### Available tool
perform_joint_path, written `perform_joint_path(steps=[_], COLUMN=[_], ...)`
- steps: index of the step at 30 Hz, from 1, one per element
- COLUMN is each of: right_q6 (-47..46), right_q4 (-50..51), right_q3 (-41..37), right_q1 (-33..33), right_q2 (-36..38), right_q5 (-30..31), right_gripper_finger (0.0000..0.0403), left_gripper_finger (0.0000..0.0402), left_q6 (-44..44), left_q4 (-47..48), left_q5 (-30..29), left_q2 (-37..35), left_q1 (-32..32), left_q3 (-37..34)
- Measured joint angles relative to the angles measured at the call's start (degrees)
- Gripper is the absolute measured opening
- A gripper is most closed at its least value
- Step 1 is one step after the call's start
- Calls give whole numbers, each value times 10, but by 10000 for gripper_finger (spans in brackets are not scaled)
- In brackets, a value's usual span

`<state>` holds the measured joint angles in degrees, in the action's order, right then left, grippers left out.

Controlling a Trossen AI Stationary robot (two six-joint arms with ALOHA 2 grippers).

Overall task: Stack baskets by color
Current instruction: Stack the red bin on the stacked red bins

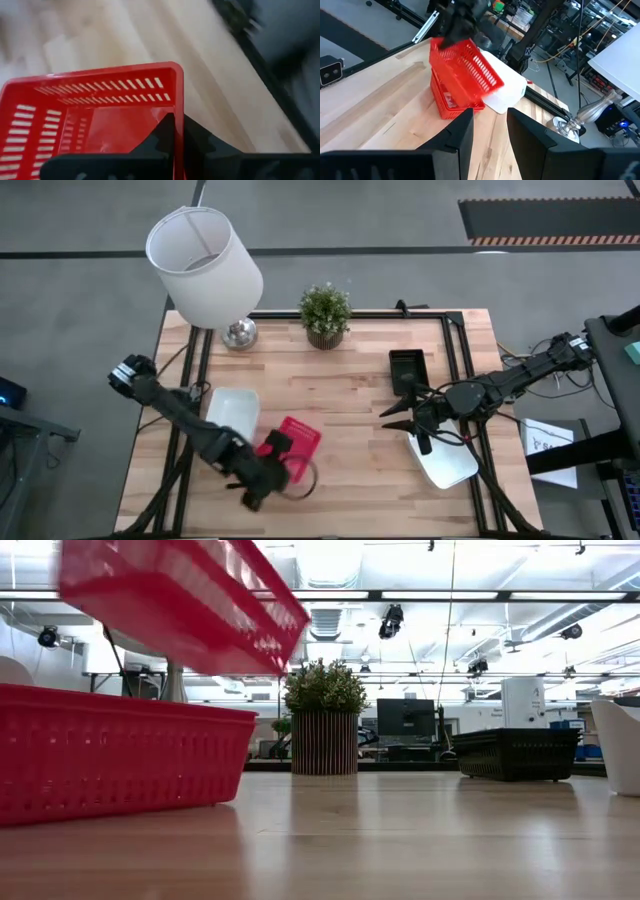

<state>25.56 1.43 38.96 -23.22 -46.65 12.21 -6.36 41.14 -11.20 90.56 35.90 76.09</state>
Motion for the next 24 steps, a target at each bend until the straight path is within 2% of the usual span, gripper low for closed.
perform_joint_path(steps=[2,6,11,20,24], right_q6=[0,0,0,0,0], right_q4=[0,0,0,5,6], right_q3=[0,0,0,-3,-3], right_q1=[0,0,0,0,0], right_q2=[0,0,0,-1,-1], right_q5=[0,0,0,-1,-1], right_gripper_finger=[112,111,112,111,111], left_gripper_finger=[0,0,0,0,0], left_q6=[39,9,54,73,72], left_q4=[19,88,83,72,55], left_q5=[2,4,5,6,45], left_q2=[-15,-41,-48,-46,-46], left_q1=[19,25,28,29,30], left_q3=[-5,-15,-33,-62,-66])
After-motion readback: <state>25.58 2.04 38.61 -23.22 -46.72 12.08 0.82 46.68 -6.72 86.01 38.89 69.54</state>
